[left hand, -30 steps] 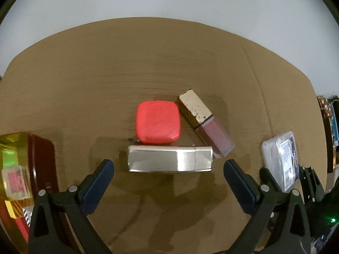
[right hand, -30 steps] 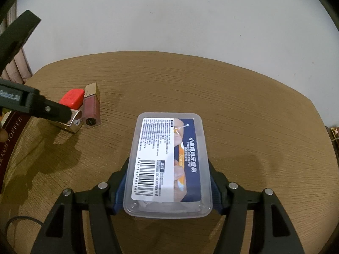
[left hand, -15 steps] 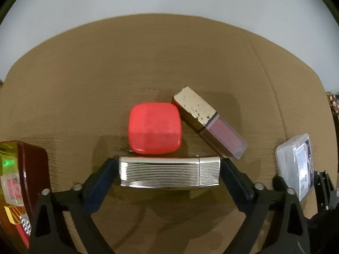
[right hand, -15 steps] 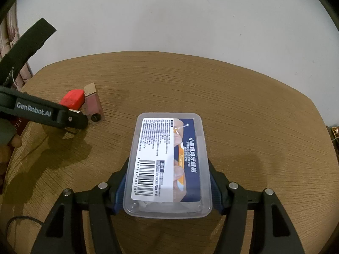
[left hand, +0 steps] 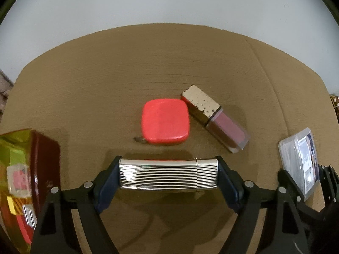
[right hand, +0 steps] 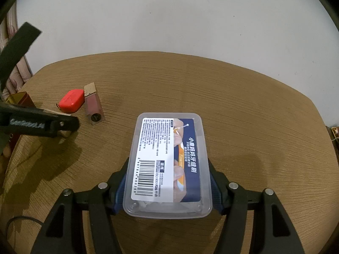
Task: Organize rigid objects
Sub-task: 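Carry the silver case over the gold tin with the left gripper, then lower the silver case into the gold tin and open the left gripper, then carry the barcode box over the gold tin and lower it in with the right gripper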
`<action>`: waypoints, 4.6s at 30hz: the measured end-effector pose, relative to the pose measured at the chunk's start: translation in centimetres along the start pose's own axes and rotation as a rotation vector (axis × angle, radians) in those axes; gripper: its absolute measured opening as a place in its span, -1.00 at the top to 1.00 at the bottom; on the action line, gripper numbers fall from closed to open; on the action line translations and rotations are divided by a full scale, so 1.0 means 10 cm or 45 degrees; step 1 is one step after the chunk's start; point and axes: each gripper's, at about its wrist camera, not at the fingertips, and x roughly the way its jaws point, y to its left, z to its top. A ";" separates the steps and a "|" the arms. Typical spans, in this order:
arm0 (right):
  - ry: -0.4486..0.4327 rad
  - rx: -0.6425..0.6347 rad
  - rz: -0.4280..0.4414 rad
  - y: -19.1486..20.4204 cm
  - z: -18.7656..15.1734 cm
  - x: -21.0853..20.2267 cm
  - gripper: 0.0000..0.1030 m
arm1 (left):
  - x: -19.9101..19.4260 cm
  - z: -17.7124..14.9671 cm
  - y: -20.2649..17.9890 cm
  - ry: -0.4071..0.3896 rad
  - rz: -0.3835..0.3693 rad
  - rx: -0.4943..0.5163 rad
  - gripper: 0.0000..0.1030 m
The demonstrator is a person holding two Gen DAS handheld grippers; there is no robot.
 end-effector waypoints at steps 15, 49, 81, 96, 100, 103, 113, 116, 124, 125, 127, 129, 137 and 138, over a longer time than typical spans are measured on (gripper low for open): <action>0.000 -0.001 0.000 0.01 0.00 0.01 -0.26 | -0.68 -0.52 0.03 -0.142 0.097 0.040 -0.56; 0.000 0.002 0.003 0.01 0.00 0.00 -0.26 | -1.15 -0.83 1.83 -0.157 0.297 -0.286 -0.56; -0.001 -0.001 -0.001 0.02 0.00 0.00 -0.26 | -0.75 -1.17 2.03 -0.076 0.284 -0.241 -0.65; 0.005 0.010 -0.058 0.12 0.00 -0.03 -0.22 | -1.25 -1.37 1.89 -0.269 0.465 -0.175 -0.77; 0.008 0.034 -0.098 0.20 -0.02 -0.09 -0.22 | -1.27 -1.46 2.00 -0.266 0.471 -0.231 -0.77; 0.007 0.049 -0.108 0.26 -0.05 -0.18 -0.22 | -1.30 -1.47 2.10 -0.263 0.444 -0.289 -0.77; -0.045 -0.015 0.026 0.77 0.02 -0.65 -0.22 | -1.44 -1.48 2.49 -0.287 0.432 -0.475 -0.78; -0.060 -0.087 0.094 1.08 0.07 -0.74 -0.22 | -1.48 -1.47 2.59 -0.301 0.466 -0.511 -0.78; -0.084 -0.270 0.287 1.95 0.10 -0.97 -0.22 | -1.51 -1.52 2.90 -0.288 0.502 -0.641 -0.79; -0.084 -0.293 0.310 2.06 0.11 -0.99 -0.22 | -1.52 -1.53 2.95 -0.287 0.514 -0.661 -0.79; -0.089 -0.339 0.347 2.31 0.11 -1.03 -0.22 | -1.52 -1.55 2.99 -0.284 0.539 -0.689 -0.79; -0.087 -0.392 0.382 2.58 0.11 -1.07 -0.22 | -1.52 -1.56 3.05 -0.277 0.546 -0.712 -0.79; -0.046 -0.516 0.445 3.18 0.07 -1.05 -0.22 | -1.52 -1.59 3.15 -0.265 0.534 -0.754 -0.79; -0.045 -0.526 0.447 3.20 0.06 -1.07 -0.22 | -1.52 -1.59 3.16 -0.264 0.530 -0.758 -0.79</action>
